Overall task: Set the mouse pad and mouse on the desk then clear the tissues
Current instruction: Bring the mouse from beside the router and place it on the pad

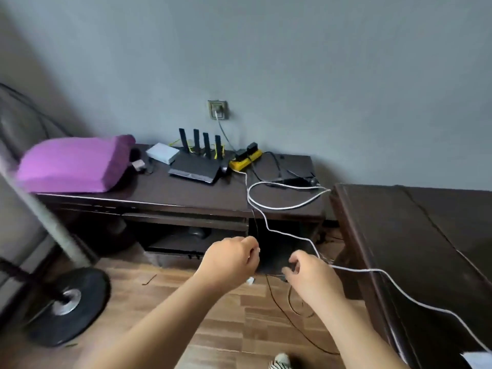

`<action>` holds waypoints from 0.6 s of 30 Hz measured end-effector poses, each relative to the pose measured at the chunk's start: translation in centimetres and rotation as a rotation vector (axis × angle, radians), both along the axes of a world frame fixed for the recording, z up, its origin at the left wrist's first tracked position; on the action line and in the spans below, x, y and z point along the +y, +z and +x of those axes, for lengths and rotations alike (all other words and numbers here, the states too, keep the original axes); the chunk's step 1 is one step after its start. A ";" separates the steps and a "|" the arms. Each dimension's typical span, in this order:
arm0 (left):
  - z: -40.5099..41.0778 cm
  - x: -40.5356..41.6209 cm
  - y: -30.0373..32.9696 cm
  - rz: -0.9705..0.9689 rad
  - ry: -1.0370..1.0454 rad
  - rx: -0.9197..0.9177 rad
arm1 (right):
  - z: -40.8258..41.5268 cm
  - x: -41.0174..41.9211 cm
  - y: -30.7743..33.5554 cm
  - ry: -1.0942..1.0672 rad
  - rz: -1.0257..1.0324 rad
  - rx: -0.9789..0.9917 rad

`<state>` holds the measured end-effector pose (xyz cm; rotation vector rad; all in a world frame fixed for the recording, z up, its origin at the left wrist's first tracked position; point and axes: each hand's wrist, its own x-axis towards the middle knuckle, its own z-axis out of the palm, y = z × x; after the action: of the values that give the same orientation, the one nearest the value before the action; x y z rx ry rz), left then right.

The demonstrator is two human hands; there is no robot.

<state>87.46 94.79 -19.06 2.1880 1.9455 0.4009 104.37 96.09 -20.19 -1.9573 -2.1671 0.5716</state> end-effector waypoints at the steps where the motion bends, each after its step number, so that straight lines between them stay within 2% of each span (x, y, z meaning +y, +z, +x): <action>1: -1.1 0.0 -0.1 -0.012 0.051 0.001 | -1.3 0.9 -0.2 0.053 -0.001 0.003; 5: -4.6 0.9 -0.5 -0.080 0.223 -0.006 | -5.7 4.4 -0.7 0.228 -0.042 0.027; 9: -5.8 4.3 -0.8 -0.135 0.315 0.001 | -7.6 9.3 -1.5 0.290 -0.075 0.031; 18: -2.2 17.8 -1.5 -0.274 0.282 0.002 | -4.3 22.5 -1.8 0.183 -0.141 0.079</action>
<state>85.24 112.63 -20.55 1.7557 2.1703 0.1572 100.11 118.59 -22.00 -1.7778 -2.3288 0.8375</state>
